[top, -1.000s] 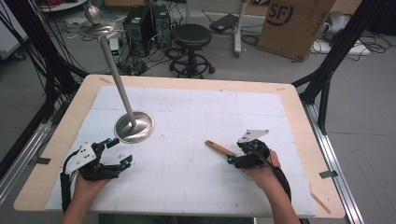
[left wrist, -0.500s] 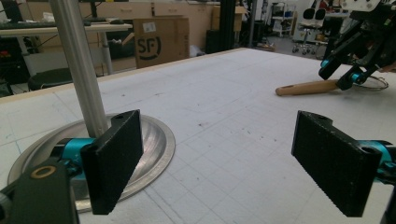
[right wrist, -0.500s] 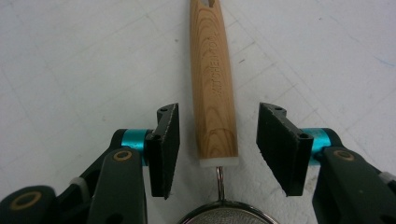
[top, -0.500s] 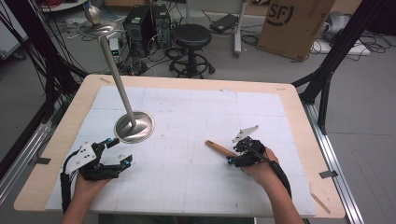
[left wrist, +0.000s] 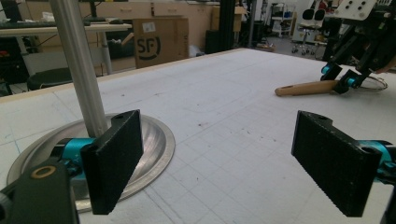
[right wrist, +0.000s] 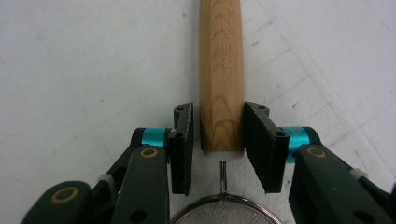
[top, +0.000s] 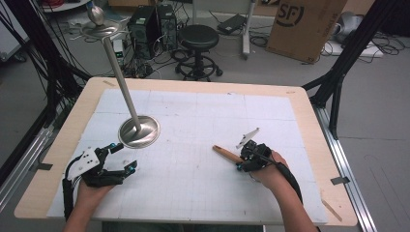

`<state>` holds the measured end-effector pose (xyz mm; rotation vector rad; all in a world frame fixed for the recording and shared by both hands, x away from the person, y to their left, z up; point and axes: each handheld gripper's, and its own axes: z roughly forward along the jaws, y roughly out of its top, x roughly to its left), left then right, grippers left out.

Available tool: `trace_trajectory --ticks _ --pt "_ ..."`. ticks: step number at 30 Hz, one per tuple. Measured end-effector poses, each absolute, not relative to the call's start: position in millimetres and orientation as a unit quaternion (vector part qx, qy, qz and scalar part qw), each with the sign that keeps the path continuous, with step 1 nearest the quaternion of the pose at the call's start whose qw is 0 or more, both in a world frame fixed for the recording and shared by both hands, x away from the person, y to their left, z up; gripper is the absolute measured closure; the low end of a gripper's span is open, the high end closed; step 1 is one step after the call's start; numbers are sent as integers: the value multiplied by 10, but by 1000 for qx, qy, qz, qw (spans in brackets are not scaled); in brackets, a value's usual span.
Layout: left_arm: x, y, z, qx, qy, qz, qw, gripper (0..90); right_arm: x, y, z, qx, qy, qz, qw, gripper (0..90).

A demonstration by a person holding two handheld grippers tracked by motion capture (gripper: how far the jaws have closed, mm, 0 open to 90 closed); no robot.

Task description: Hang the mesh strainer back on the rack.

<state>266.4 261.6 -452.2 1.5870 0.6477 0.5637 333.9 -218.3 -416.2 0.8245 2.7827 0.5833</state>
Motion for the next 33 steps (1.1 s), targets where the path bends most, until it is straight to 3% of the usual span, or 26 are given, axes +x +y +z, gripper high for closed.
trace_trajectory --ticks 14,33 --pt "2662 2614 -4522 690 281 246 620 172 3446 -2118 -4136 280 944 167 56 666" --pt "2663 2615 -4522 690 281 246 620 172 3455 -2046 -4106 284 945 153 60 683"
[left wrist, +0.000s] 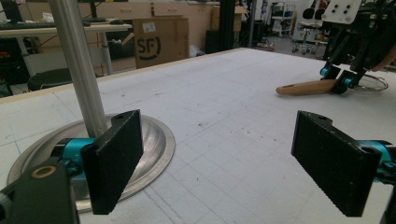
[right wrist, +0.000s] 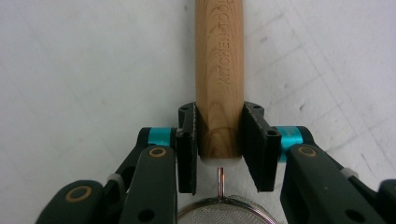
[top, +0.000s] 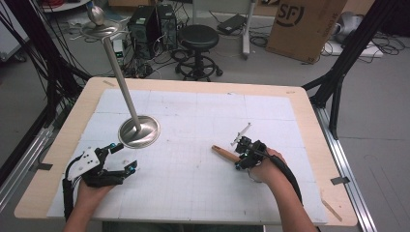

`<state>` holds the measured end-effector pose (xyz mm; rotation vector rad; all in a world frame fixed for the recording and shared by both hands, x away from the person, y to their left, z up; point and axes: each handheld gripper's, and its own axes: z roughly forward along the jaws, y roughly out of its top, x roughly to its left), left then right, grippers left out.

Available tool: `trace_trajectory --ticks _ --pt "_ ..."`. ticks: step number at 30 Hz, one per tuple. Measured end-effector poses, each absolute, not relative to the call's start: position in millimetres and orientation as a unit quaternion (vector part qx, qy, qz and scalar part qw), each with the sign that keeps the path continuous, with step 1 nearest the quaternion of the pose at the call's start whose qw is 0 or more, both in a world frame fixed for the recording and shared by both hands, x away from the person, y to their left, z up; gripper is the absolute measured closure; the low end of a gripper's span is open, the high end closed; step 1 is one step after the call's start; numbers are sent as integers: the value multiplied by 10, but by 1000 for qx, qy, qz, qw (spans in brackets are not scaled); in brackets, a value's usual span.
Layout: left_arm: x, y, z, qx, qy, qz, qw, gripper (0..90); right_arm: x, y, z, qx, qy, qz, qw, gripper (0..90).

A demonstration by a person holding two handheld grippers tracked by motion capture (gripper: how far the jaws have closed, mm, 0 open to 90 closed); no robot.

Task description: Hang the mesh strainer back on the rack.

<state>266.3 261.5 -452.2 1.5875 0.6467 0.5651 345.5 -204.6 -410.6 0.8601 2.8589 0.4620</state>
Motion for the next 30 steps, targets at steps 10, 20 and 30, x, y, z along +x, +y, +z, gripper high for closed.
trace_trajectory --ticks 10,20,30 --pt "2662 2613 -4522 690 282 246 619 173 3390 -2075 -3784 274 912 295 75 683" --pt "2664 2615 -4522 690 282 245 620 172 3368 -2069 -3503 245 867 425 82 683" --pt "2663 2615 -4522 690 282 246 620 173 3452 -1890 -3169 212 846 482 80 683"
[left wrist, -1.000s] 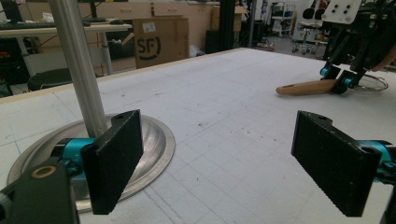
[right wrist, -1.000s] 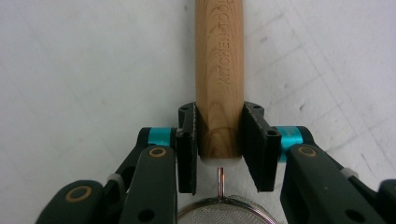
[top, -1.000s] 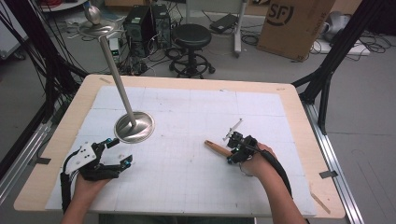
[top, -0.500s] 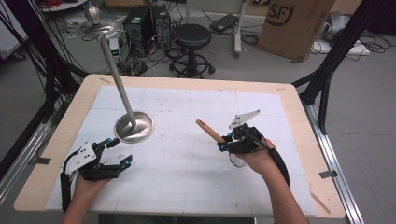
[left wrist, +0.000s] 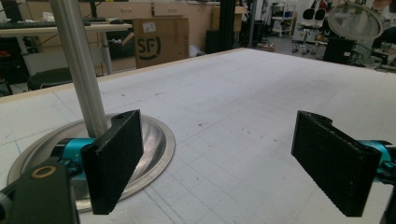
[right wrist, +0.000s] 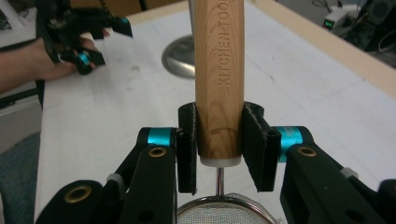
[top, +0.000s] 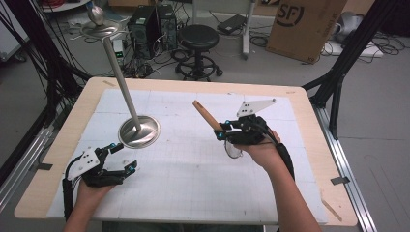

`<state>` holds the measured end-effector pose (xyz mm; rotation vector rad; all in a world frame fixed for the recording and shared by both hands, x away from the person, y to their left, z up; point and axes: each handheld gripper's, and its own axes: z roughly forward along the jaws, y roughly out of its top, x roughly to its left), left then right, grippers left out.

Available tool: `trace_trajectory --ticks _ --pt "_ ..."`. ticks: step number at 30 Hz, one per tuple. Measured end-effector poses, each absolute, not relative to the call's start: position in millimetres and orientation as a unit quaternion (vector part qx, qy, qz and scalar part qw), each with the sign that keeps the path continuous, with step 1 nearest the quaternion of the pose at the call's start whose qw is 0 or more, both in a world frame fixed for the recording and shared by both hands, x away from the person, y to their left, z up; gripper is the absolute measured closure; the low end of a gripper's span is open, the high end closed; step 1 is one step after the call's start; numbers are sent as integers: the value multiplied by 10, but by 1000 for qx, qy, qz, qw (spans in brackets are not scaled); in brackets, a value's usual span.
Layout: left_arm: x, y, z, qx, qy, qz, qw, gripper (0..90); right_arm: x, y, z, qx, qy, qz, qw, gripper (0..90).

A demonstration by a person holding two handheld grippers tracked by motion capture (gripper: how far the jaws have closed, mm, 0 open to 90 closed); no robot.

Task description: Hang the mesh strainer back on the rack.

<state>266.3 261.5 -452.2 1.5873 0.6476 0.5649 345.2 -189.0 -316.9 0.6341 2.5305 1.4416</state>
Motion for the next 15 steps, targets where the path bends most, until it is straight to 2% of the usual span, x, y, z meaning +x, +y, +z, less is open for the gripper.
trace_trajectory --ticks 15 --pt "2665 2617 -4523 690 282 244 621 172 3671 -1600 -2622 177 832 518 90 682"
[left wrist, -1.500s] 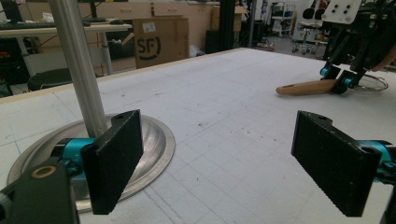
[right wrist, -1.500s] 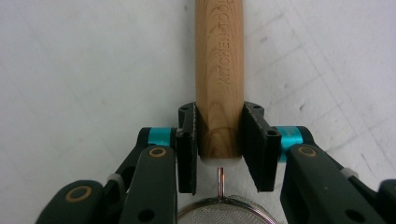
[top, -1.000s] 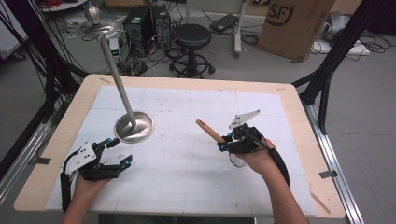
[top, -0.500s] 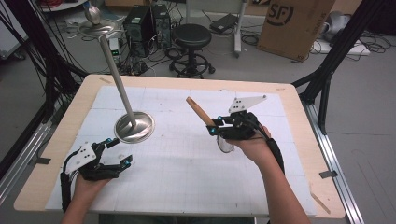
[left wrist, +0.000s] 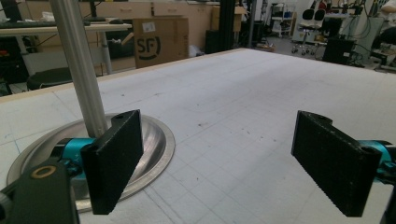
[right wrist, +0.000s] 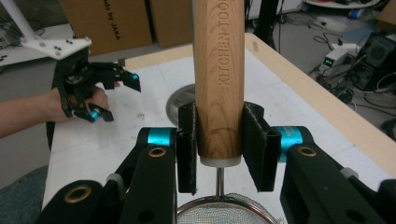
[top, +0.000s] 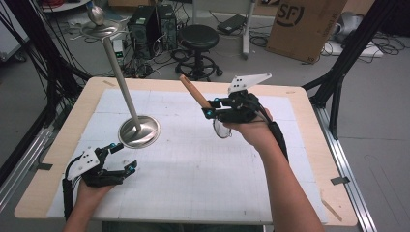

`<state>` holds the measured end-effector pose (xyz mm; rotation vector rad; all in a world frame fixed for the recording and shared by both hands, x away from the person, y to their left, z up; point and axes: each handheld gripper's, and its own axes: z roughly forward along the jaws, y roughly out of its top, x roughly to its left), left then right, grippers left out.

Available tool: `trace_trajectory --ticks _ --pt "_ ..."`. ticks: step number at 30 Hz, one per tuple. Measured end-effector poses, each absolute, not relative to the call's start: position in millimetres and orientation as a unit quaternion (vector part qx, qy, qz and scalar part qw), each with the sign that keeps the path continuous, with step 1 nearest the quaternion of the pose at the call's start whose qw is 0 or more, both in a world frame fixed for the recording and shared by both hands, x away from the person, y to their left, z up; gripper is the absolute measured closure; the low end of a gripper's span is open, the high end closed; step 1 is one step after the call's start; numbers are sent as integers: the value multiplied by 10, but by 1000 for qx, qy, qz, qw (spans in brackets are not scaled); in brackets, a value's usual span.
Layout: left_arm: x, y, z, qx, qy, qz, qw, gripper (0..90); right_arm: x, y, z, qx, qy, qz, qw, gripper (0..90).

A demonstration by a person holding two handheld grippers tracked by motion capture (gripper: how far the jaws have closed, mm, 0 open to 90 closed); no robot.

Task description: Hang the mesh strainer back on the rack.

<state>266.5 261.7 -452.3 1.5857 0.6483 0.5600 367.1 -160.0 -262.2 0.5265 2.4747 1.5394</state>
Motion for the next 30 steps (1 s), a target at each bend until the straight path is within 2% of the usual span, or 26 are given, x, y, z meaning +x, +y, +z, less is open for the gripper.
trace_trajectory --ticks 30 --pt "2672 2625 -4524 688 285 244 622 171 4010 -955 -2028 133 819 550 93 682"
